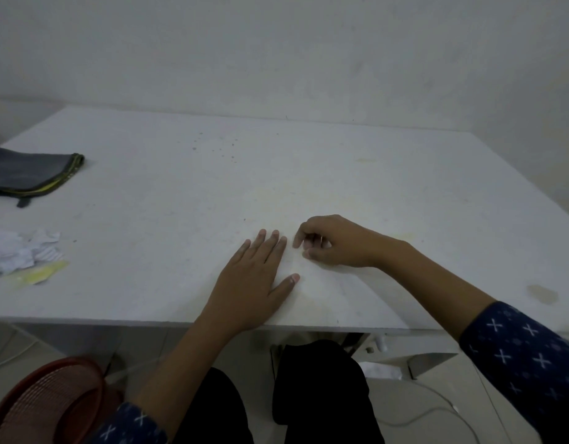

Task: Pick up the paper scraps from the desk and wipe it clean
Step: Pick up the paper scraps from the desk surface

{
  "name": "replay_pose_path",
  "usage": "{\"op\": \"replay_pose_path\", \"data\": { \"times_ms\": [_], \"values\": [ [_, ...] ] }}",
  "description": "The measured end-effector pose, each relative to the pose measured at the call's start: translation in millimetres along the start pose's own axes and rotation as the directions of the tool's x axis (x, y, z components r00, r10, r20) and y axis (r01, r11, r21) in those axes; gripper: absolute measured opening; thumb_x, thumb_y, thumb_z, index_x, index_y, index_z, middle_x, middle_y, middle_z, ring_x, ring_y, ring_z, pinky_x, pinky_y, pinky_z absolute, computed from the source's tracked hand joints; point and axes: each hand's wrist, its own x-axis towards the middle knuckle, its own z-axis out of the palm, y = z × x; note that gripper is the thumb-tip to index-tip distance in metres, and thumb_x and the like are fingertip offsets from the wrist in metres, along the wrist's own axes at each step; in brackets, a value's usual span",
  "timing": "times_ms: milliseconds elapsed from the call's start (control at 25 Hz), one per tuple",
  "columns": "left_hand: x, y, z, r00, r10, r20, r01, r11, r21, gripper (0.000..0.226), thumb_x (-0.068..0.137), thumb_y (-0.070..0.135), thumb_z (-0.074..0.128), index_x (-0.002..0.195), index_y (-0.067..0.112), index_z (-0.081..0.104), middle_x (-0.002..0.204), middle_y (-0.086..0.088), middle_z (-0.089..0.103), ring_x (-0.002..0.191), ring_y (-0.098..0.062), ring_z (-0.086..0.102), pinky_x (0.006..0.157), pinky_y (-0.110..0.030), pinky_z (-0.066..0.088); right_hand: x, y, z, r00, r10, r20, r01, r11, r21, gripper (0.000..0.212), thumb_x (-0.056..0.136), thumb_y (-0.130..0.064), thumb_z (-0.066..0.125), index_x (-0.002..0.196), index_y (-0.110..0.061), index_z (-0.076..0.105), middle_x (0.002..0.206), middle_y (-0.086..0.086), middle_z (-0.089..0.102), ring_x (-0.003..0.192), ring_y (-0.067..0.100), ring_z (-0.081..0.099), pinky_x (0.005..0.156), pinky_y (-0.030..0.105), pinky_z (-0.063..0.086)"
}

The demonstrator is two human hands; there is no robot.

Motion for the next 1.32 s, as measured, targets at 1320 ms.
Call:
{"op": "replay_pose_path", "data": {
  "times_ms": [1320],
  "values": [
    [-22, -35, -61, 0.915, -0.383, 0.126, 0.259, 0.322, -0.910, 0.042, 0.084, 0.042, 0.061, 0.122, 0.025, 0.057, 0.116, 0.006, 0.062, 0.103, -0.007, 0.059, 0.087, -0.020, 0.048, 20, -95, -7, 0.962, 0.126, -0.240, 0.001, 0.884, 0.467, 0.007, 0.084, -0.007, 0.062, 0.088, -0.007, 0.068, 0.082, 0.013, 0.068, 0.071, 0.010, 0.060, 0.068, 0.022, 0.049]
  ]
}}
